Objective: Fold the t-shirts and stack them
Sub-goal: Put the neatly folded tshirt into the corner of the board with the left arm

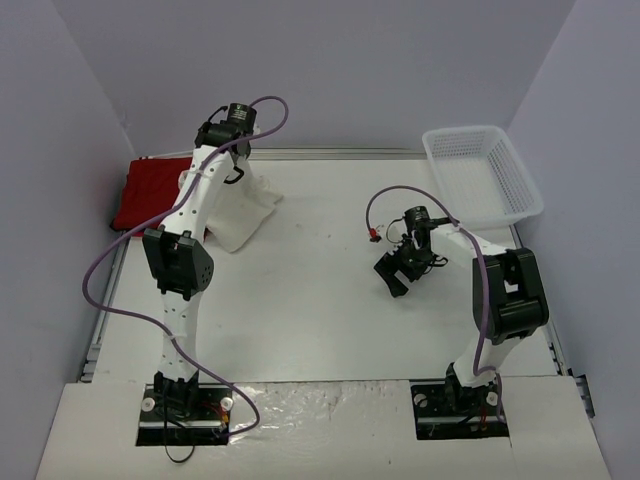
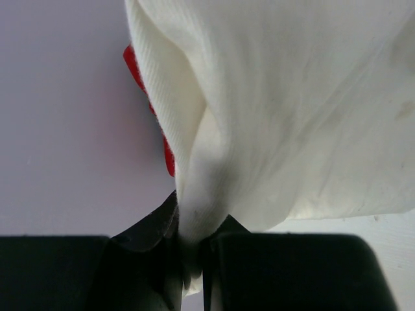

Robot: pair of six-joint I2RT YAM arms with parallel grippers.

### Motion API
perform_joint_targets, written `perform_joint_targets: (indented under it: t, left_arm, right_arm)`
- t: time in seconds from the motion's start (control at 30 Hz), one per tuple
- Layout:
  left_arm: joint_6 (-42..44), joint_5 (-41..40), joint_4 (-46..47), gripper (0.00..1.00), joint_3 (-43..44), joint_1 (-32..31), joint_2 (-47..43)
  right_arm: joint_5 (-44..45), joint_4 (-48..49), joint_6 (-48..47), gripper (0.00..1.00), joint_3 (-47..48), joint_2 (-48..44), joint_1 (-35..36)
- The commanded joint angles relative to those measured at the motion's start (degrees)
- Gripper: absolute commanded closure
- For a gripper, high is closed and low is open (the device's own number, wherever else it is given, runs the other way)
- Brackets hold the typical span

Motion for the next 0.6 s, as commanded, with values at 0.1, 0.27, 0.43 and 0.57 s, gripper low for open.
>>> perform_joint_targets:
  t: [0.1,0.27,0.43,0.57]
  left_arm:
    - [3.5,-6.0,-0.3,0.98,4.9,-0.6,-4.4]
    - [3.6,-5.9,0.0,0.98,6.2,-0.5,-5.0]
    - [1.7,-3.6,-1.7,0.98,9.4,0.1,-4.9]
    - [0.5,-1.7,-4.1,0.98,13.4,0.3,-3.5]
  right_arm:
    - [1.5,-2.0,-0.2,0.11,-0.7,2.9,0.7]
    - [3.3,-1.9,-0.1,0.11,-1.0,4.6,1.4]
    - [3.2,-1.8,-0.6,0.09,-1.5,4.0,2.0]
    - [2.9,-1.8,-0.6,0.09,-1.5,3.7,2.0]
